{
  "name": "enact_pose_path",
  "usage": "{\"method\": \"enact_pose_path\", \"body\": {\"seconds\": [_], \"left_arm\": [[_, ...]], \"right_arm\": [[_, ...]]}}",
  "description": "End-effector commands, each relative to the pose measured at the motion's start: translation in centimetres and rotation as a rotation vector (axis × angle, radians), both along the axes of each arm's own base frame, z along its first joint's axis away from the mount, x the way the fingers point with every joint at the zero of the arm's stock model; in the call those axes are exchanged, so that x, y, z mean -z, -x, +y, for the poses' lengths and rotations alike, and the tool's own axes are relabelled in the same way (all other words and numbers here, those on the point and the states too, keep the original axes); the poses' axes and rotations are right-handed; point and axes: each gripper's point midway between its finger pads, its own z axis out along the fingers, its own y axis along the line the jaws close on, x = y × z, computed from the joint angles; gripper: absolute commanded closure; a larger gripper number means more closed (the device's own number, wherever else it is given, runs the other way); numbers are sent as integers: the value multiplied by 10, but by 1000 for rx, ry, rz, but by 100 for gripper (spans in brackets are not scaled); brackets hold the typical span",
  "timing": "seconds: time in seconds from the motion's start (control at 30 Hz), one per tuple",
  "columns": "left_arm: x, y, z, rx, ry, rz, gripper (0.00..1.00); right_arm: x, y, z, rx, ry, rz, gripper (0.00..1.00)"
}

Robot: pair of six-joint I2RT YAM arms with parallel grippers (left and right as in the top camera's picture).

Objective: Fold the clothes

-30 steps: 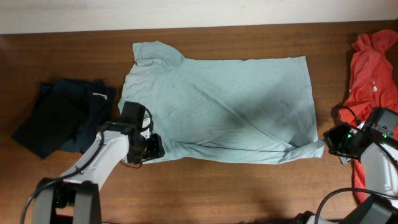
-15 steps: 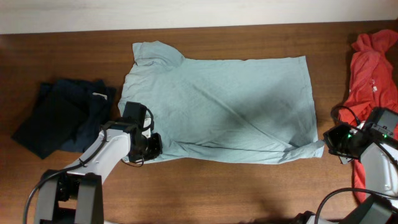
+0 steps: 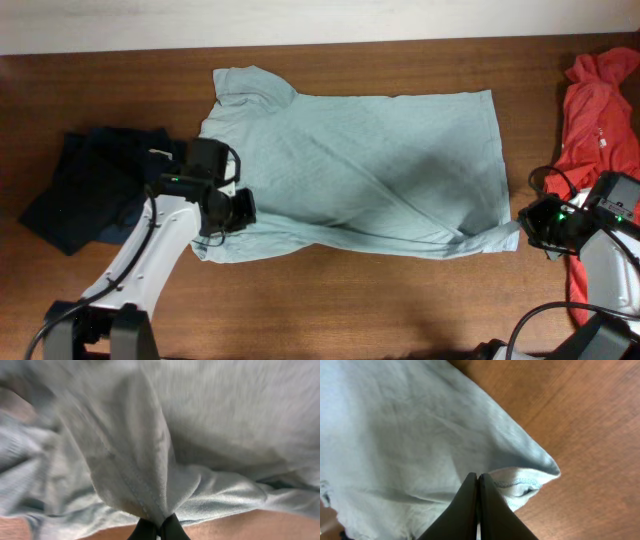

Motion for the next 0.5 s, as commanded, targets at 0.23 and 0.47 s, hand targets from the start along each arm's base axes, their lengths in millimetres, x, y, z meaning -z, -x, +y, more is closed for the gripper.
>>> {"method": "enact_pose_path", "body": {"seconds": [0.23, 0.47], "left_arm": [[-21, -35, 23, -42, -32, -146, 99], [-26, -46, 22, -26, -30, -198, 99]], "right_arm": [[-15, -23, 0, -54, 10, -114, 96], [-19, -30, -5, -55, 33, -145, 96]]}}
